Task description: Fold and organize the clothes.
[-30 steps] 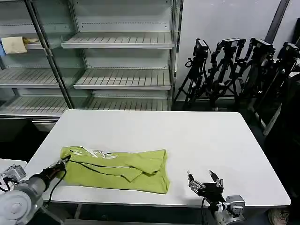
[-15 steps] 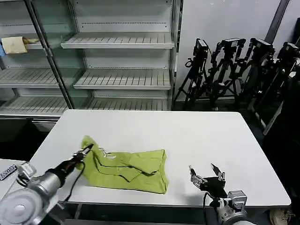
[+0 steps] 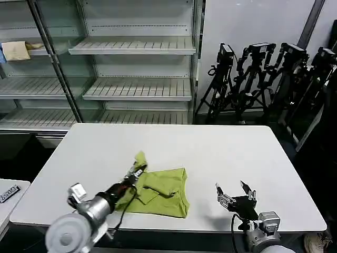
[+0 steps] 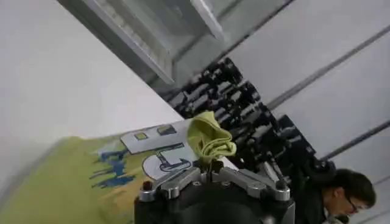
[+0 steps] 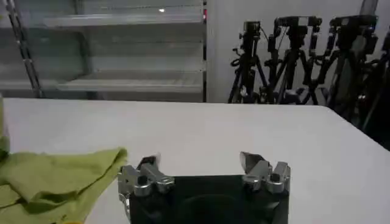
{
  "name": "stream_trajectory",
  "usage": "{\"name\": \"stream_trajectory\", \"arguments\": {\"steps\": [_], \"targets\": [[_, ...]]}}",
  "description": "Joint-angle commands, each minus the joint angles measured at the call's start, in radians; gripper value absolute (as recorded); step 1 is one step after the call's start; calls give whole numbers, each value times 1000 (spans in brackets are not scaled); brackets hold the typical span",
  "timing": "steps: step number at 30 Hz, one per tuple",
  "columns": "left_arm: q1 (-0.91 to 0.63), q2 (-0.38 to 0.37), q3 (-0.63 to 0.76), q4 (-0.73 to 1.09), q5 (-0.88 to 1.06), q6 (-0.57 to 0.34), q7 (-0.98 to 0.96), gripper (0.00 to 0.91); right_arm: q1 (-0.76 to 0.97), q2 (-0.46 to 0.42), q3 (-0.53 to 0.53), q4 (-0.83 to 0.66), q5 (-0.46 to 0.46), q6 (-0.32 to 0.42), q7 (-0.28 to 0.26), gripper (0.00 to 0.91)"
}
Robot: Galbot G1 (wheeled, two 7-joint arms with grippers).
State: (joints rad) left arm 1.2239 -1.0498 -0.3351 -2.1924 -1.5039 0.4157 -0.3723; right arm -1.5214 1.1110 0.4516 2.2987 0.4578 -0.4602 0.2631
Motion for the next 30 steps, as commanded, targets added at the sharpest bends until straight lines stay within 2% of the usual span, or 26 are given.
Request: {"name": "stream_trajectory", "arguments": {"steps": [1,6,7,8,9,10,11,22,30], "targets": [[-148,-105,291,170,136,-15,0,30,6,-6,3,-2,0,2,-1,907],[-178,-126,328,219,159,-19,3,30,7,-8,3,-4,0,3,-2,907],[-185,-130,335,231,165,-19,6,40,7,-8,4,-5,0,3,-3,907],[-193,-134,340,242,178,-17,10,101,7,-9,4,-5,0,4,-3,907],[-199,-138,341,252,183,-15,10,202,8,-9,4,-6,0,4,-3,907],[-203,-140,342,259,186,-14,13,856,8,-9,4,-6,0,4,-3,907],[-204,-141,342,263,190,-13,18,907,8,-10,4,-6,0,4,-3,907],[-151,-84,288,161,200,-4,37,907,12,-8,2,-9,1,3,-3,907],[-51,59,145,43,168,-5,40,907,19,-6,-2,-6,0,3,-3,907]]}}
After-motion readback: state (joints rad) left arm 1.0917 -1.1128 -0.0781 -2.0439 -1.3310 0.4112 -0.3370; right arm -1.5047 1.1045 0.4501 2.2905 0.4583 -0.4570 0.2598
